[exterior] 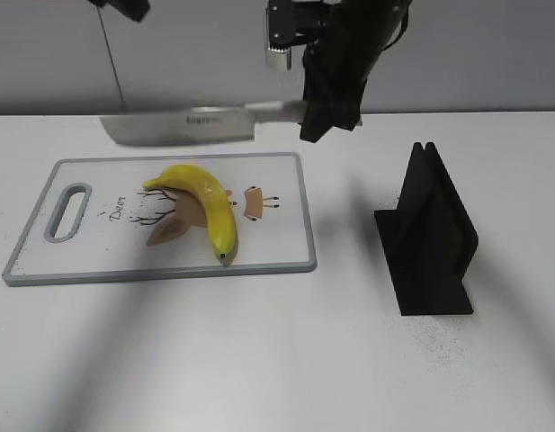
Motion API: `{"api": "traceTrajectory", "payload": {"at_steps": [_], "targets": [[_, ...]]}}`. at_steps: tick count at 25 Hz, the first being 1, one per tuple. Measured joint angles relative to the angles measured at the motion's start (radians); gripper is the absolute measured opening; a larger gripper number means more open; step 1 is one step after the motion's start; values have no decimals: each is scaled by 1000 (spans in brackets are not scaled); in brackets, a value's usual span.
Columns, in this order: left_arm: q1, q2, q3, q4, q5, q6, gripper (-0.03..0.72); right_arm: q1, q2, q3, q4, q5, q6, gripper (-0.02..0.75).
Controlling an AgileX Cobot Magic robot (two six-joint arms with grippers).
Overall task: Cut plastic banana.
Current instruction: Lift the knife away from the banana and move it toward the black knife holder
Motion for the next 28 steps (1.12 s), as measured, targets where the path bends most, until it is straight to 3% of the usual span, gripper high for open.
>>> {"api": "traceTrajectory", "payload": {"at_steps": [5,12,21,28], "targets": [[1,-52,-24,113,114,-132,589,6,0,3,-7,31,70,190],[8,-56,-24,351,125,-395,589,6,0,1,0,32,370,190],[97,-76,18,229,124,-446,589,7,-55,3,-71,35,782,189],[163,-267,320,257,126,-452,589,7,-246,146,-71,35,920,189]]}}
